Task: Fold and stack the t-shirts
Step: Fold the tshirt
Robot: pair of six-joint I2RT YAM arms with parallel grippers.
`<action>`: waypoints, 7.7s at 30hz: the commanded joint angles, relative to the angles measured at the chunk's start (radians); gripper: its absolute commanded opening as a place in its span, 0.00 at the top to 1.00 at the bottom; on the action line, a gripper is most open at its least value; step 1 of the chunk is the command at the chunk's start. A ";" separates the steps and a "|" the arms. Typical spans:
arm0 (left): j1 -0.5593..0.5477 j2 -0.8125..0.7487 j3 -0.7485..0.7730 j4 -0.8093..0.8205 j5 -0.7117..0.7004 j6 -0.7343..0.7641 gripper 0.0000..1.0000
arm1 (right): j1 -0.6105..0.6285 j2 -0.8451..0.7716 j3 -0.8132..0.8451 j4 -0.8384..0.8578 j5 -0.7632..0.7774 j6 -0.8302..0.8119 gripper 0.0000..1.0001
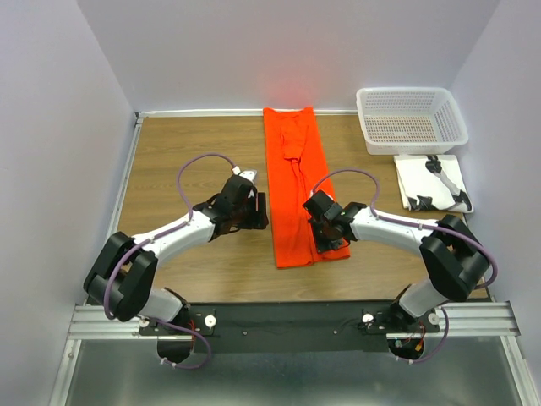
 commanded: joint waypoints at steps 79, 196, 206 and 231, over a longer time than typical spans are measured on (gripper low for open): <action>-0.226 0.066 -0.001 -0.213 0.051 -0.169 0.32 | -0.305 -0.253 -0.307 0.015 -0.196 0.137 0.88; -0.057 0.296 0.355 -0.078 -0.071 0.083 0.65 | -0.298 0.261 0.410 0.258 -0.347 -0.083 0.78; -0.120 0.367 0.252 -0.034 -0.062 0.063 0.75 | -0.296 0.427 0.460 0.311 -0.394 -0.077 0.86; -0.128 0.040 0.000 -0.097 -0.099 -0.045 0.68 | -0.282 0.435 0.548 0.438 -0.707 -0.009 0.79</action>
